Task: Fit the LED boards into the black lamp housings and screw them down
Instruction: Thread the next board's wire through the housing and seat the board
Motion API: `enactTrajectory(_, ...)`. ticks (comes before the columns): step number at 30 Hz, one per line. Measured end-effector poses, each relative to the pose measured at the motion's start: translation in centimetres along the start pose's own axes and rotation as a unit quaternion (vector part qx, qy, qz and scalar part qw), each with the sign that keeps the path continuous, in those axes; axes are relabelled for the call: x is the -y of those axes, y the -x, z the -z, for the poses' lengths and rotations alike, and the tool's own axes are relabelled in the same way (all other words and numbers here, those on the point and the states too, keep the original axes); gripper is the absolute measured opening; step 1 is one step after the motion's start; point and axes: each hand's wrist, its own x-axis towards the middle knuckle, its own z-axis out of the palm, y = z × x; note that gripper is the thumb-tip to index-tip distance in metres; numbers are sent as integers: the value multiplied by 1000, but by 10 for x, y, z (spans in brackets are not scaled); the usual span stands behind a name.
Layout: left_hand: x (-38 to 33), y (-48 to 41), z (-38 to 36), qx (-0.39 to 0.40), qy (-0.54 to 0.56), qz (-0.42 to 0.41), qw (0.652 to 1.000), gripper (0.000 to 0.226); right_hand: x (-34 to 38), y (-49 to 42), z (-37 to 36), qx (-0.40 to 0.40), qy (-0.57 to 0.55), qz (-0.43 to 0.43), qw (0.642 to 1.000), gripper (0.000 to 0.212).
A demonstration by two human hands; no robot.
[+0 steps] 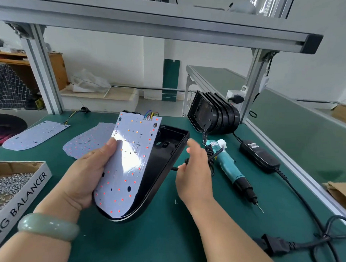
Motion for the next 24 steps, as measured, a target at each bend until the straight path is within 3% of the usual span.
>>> enactTrajectory(2,-3,1,2,-4,8,-19,1000,36,4,2,-1,40,91,11,995,43)
enactTrajectory(6,-11,2,12,-30,20,-27,999,37,12,-3,11,161,182,-27,970,71)
enactTrajectory(11,-14,3,18,-58,-9,-30,998,38,31,-29,45,283,286,-13,916,59)
enactTrajectory(14,-14,4,15,-66,-25,-36,997,37,31,-38,59,347,175,-84,918,64)
enactTrajectory(16,-14,4,15,-69,-23,-42,996,37,29,-40,61,353,-93,-141,920,55)
enactTrajectory(18,-15,4,15,-73,-20,-50,996,37,25,-41,59,285,-379,-171,864,35)
enactTrajectory(20,-15,4,15,-72,-18,-53,996,37,18,-39,54,234,-517,-182,803,42)
enactTrajectory(21,-14,4,16,-68,-17,-51,996,38,15,-39,51,227,-504,-182,813,42)
enactTrajectory(22,-14,4,15,-62,-17,-49,997,38,13,-37,50,235,-449,-166,846,38)
enactTrajectory(24,-14,4,14,-47,-21,-46,998,38,13,-31,55,270,-258,-129,919,19)
